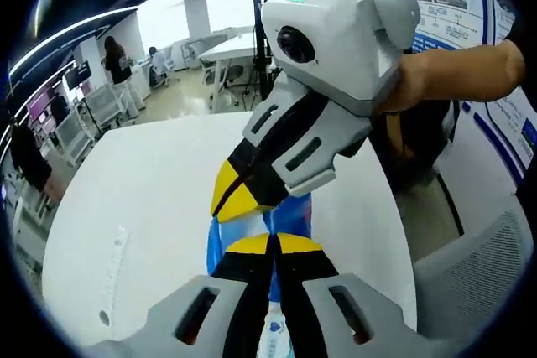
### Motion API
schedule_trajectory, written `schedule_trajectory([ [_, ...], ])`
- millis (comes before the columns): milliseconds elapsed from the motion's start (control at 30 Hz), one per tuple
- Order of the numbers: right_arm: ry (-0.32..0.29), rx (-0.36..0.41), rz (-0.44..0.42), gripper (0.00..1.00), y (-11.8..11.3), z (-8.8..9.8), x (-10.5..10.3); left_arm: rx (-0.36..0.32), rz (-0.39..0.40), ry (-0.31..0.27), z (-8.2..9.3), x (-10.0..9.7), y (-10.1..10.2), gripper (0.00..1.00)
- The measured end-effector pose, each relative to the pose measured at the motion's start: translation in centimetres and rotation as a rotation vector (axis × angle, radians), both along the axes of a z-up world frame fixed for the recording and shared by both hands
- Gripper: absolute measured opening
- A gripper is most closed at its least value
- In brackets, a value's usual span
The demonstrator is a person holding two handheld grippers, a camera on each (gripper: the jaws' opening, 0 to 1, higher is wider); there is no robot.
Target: Operate the shoe box by opening the lid, removing the specified soft item, and placing it in the target area until the item is outside and the box remains undamaged.
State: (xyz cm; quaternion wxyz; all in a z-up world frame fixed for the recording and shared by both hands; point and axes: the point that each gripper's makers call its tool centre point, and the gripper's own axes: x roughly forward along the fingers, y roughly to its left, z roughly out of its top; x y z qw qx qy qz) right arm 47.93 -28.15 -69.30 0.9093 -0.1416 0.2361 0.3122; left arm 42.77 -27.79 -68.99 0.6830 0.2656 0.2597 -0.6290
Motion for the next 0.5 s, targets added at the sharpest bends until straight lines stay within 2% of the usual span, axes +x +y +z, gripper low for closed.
schedule_trajectory([
  [300,0.036,0.004,-0.036,0.00,-2.2,-2.1,-0.1,0.004,-0.027,0.032,-2.0,-0.4,-2.0,0.00],
  [500,0.055,0.004,-0.047,0.00,-2.8,-3.3,-0.3,0.012,-0.038,0.053,-3.4,-0.6,-2.7,0.00],
])
